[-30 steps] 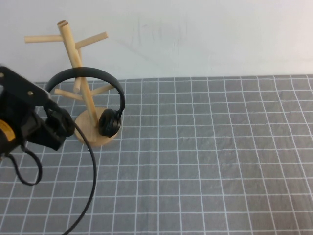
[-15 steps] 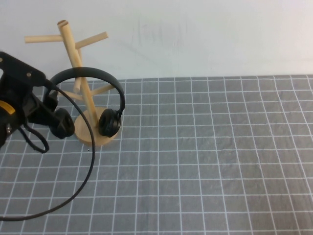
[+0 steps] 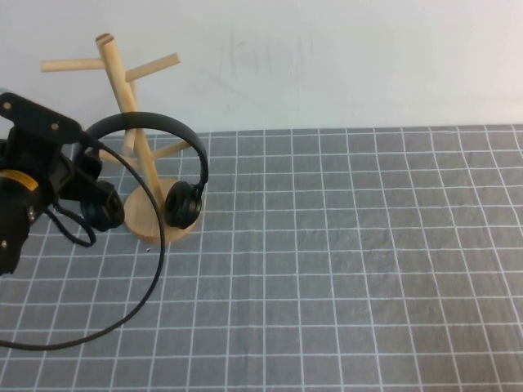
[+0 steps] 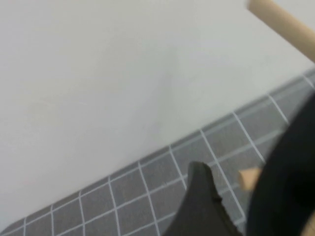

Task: Take out the headphones from the headphone stand
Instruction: Pick up the headphones from the headphone stand

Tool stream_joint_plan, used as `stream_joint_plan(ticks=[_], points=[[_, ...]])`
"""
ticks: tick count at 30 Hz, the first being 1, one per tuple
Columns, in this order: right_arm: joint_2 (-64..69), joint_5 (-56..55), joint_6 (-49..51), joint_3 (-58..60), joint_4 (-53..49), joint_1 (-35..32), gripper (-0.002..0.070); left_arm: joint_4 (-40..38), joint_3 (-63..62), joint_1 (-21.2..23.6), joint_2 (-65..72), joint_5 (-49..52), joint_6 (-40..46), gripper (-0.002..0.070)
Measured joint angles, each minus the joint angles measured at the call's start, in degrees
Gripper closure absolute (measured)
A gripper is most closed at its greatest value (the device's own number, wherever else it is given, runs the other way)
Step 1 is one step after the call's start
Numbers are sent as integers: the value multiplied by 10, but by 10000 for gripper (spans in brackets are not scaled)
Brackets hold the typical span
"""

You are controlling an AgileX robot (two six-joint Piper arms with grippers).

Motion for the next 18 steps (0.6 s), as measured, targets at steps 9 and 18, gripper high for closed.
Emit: stream_joint_plan(ticks=[9, 18], points=[[0, 0, 0, 0, 0, 0, 682, -32, -1, 0, 36, -32, -27, 329], [0, 0, 0, 0, 0, 0, 682, -22, -1, 0, 40, -42, -70, 526]])
